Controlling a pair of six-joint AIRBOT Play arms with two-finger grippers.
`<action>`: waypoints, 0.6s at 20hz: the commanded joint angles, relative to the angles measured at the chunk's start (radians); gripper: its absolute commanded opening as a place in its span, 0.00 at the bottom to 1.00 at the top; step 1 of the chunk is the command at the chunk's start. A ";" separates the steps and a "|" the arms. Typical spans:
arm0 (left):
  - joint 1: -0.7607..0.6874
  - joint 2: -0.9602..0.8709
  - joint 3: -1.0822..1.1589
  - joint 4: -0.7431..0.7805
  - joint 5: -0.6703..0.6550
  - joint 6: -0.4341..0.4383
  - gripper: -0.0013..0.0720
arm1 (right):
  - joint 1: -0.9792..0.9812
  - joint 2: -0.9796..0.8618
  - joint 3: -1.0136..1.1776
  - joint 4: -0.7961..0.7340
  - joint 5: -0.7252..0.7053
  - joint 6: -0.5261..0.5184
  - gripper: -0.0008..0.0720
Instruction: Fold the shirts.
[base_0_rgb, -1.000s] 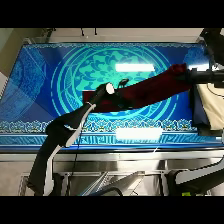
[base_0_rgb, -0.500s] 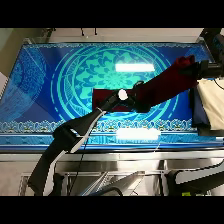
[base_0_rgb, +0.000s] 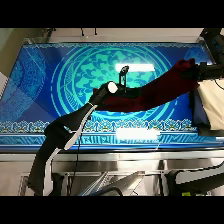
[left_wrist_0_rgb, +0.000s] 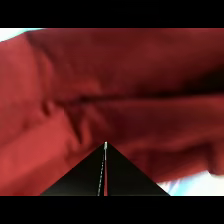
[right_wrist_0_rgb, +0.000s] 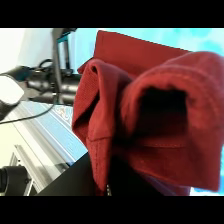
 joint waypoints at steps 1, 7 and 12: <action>-0.021 -0.063 0.028 -0.006 0.088 -0.040 0.03 | 0.001 0.011 0.000 -0.005 -0.002 0.003 0.03; -0.068 -0.134 0.058 -0.010 0.047 -0.097 0.03 | 0.001 0.035 0.001 -0.004 0.021 0.025 0.03; -0.131 -0.134 0.051 -0.009 0.042 -0.117 0.03 | 0.001 0.039 0.001 0.003 0.004 0.025 0.03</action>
